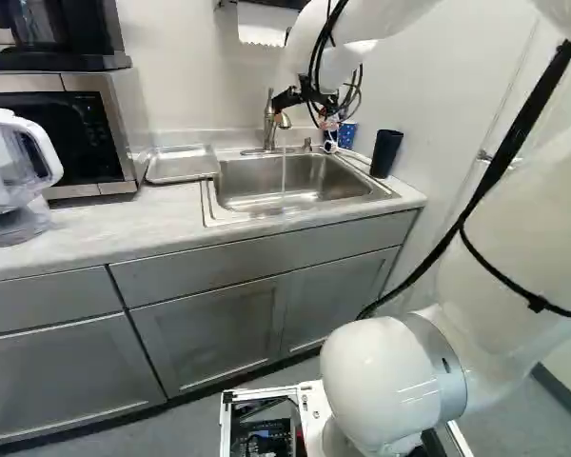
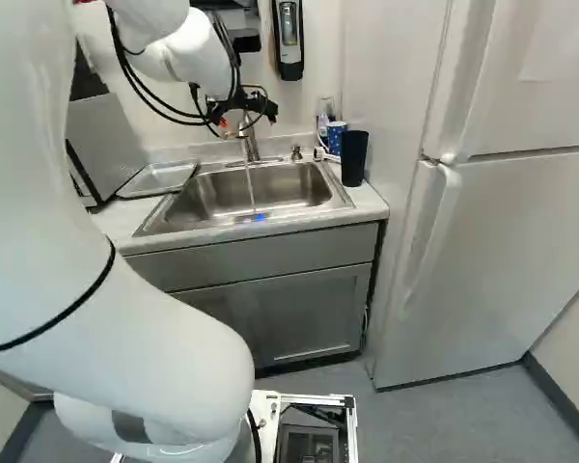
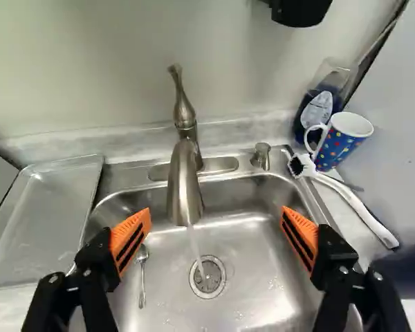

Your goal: Rinse the cup and place it in the tray

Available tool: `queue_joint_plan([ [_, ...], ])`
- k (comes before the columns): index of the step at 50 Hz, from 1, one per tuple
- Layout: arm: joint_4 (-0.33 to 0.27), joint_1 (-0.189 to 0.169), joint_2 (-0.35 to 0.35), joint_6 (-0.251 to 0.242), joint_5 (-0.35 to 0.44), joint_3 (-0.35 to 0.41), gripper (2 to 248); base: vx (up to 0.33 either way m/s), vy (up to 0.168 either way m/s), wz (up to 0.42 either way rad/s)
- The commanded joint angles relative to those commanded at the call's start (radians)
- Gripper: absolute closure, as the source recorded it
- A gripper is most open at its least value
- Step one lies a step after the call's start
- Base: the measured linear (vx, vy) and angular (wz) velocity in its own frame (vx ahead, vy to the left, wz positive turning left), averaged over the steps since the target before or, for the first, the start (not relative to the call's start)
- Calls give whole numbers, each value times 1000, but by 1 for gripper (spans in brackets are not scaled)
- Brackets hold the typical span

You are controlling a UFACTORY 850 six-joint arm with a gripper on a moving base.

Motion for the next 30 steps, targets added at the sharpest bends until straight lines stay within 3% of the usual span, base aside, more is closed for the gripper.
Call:
queue_joint_plan([
  [14,0,-30,54,0,-53,49,3,0,0,0],
  [30,0,-31,56,0,-110,51,3,0,0,0],
])
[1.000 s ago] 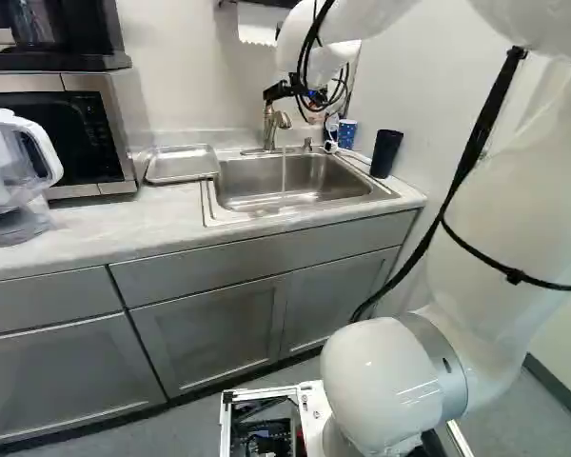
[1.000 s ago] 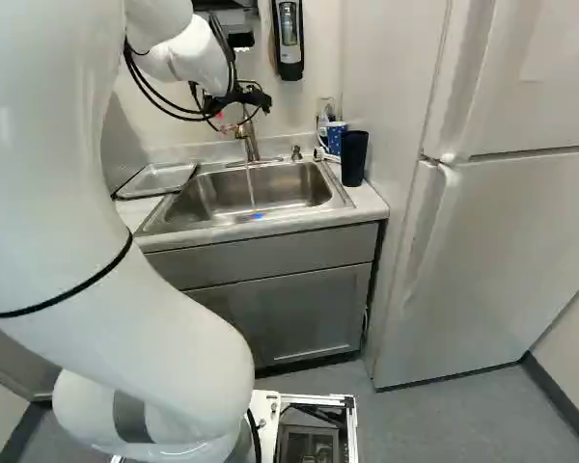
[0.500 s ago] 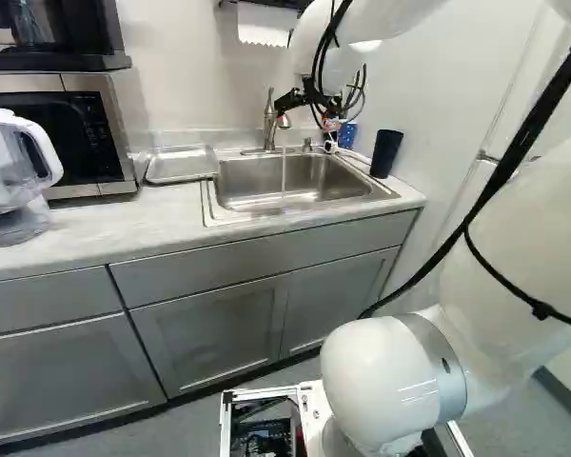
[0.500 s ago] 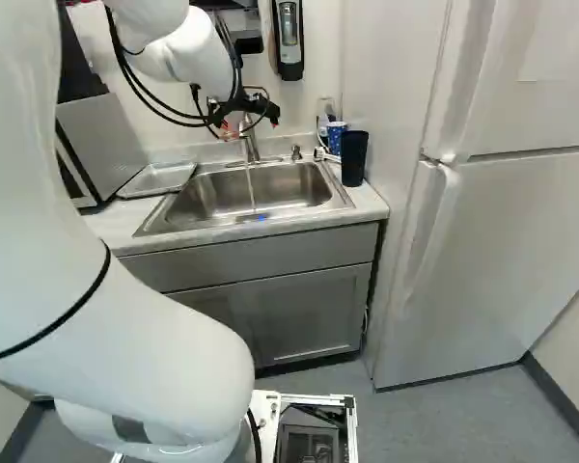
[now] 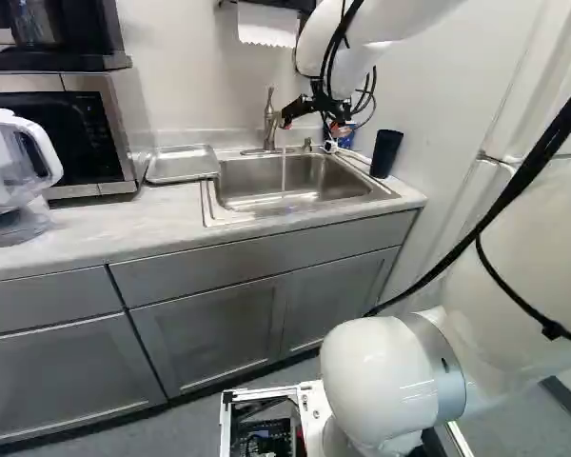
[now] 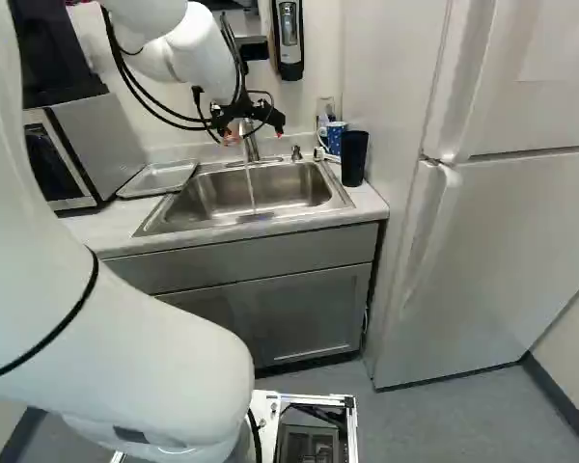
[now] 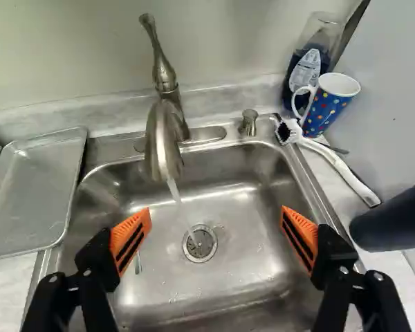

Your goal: Rinse the cup and place it in the tray

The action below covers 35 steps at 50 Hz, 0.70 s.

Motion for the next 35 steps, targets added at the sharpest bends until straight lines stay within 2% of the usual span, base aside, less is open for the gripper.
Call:
queue_joint_plan([
  [20,0,0,0,0,-44,0,3,0,0,0],
  [35,0,-5,1,0,-45,1,3,0,0,0],
])
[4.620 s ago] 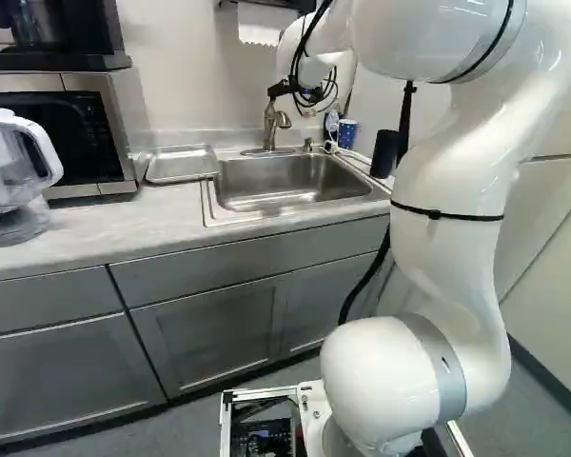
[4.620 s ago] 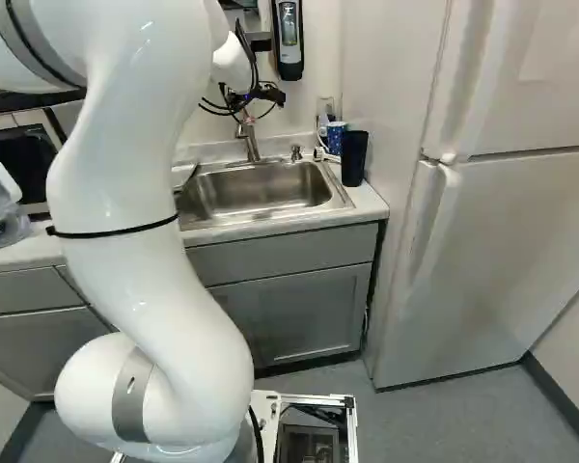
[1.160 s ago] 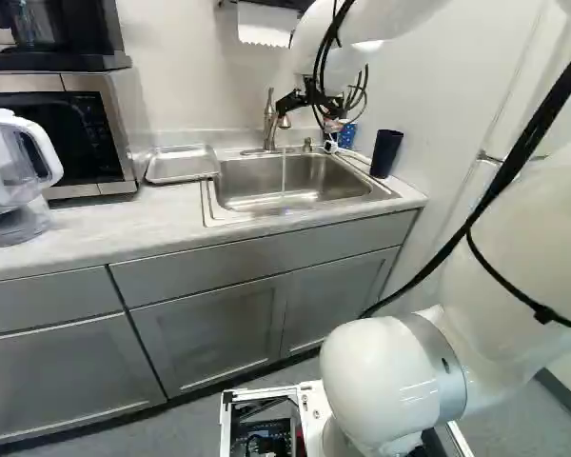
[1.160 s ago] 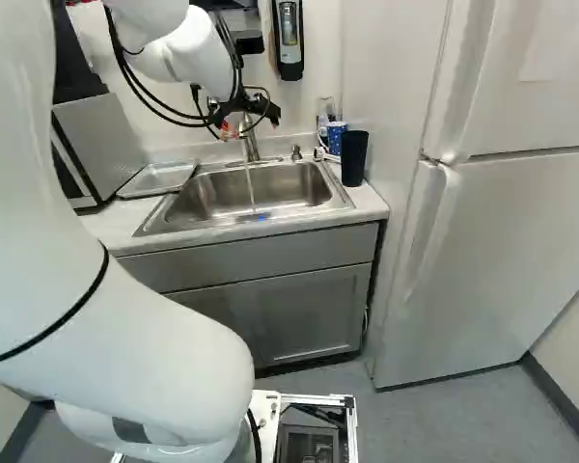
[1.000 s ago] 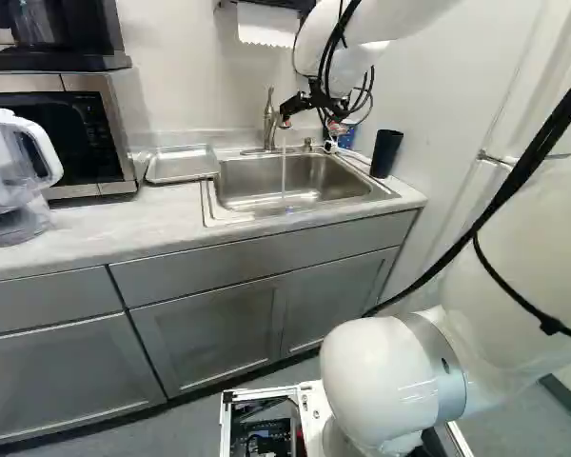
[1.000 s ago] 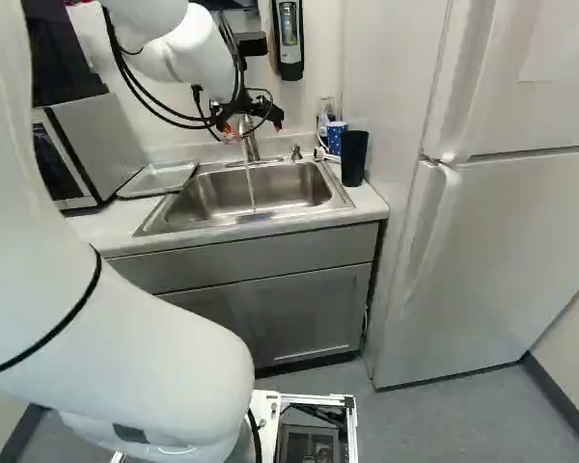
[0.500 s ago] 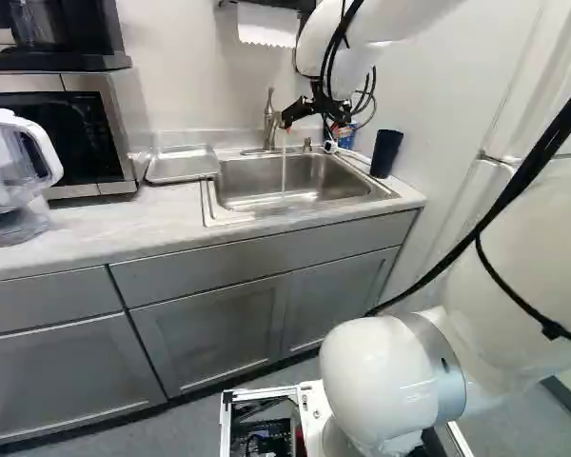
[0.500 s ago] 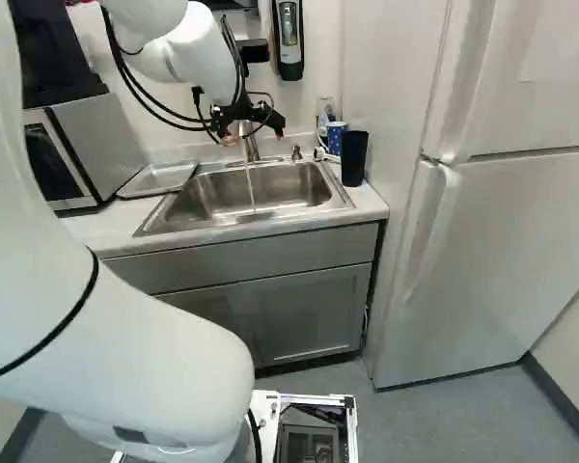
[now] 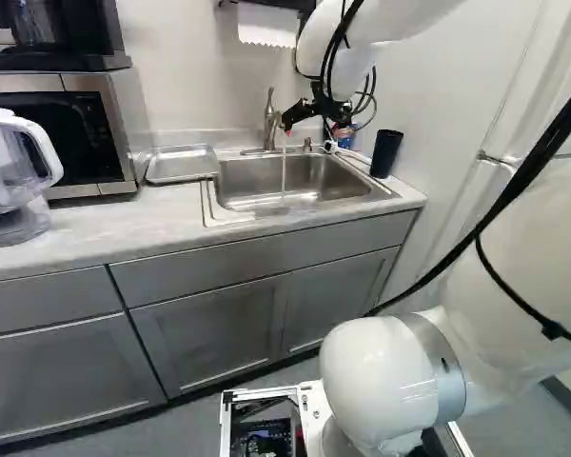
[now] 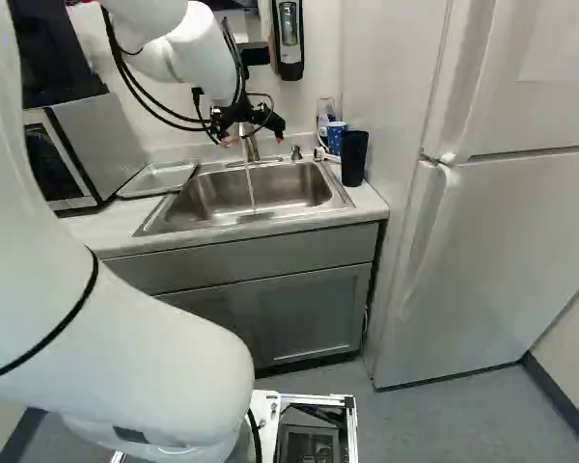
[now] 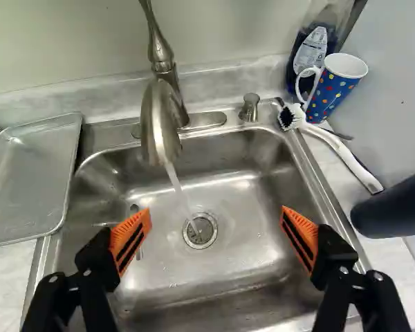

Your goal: Rinse the cup and place it in the tray

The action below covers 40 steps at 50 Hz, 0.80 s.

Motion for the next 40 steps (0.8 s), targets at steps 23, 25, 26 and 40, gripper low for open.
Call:
queue_joint_plan([
  [23,0,-73,18,0,0,16,3,0,0,0],
  [25,0,-80,21,0,0,19,3,0,0,0],
  [26,0,-84,22,0,0,20,3,0,0,0],
  [40,0,-134,46,0,6,41,3,0,0,0],
])
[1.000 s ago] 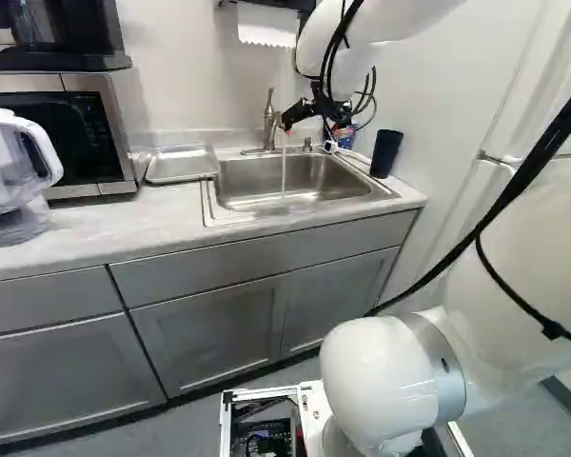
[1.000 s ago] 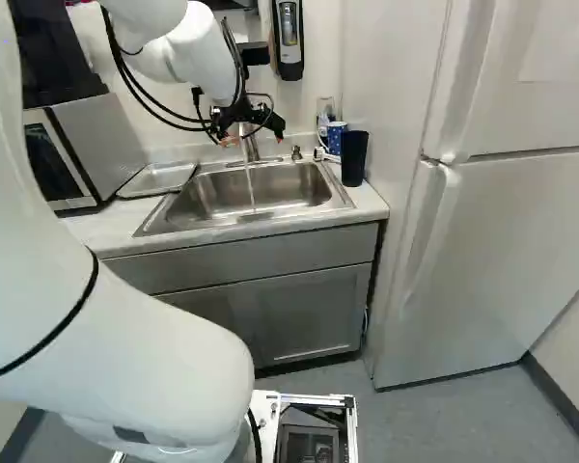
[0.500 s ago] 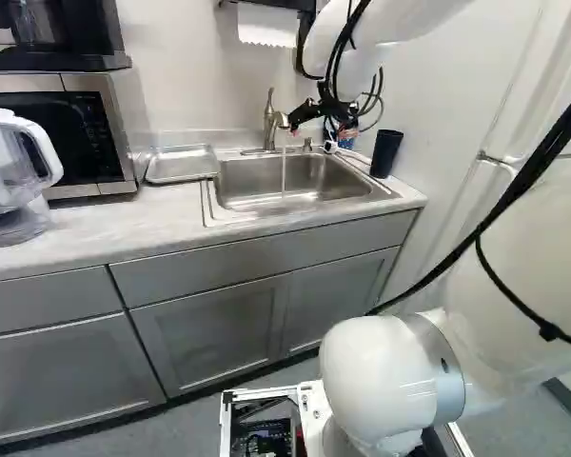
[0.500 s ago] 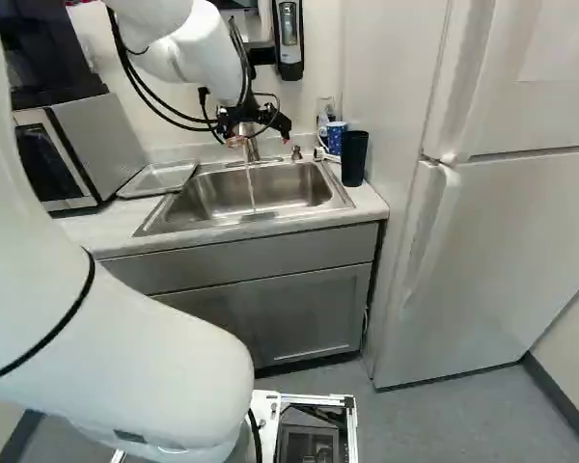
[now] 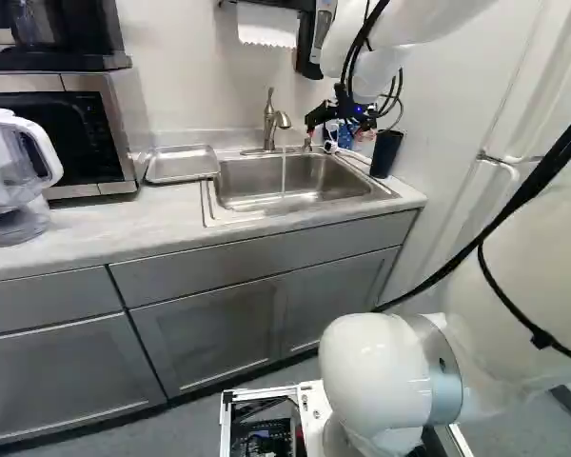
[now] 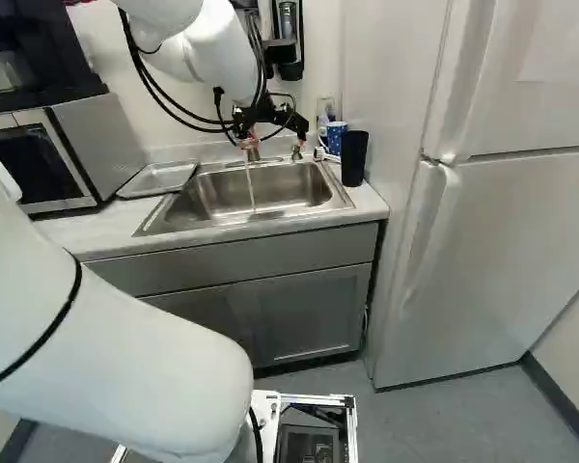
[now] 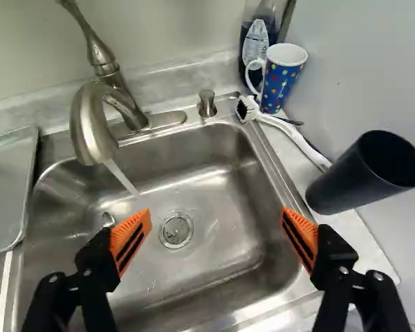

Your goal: Rinse the cup and place it in the tray

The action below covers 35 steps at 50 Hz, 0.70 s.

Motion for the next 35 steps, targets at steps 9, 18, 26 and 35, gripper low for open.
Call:
queue_joint_plan([
  [9,0,-7,-1,0,12,6,3,0,0,0],
  [18,0,-7,-14,0,30,13,3,0,0,0],
  [26,0,-7,-27,0,52,19,3,0,0,0],
  [35,6,-7,-43,0,94,26,3,0,0,0],
])
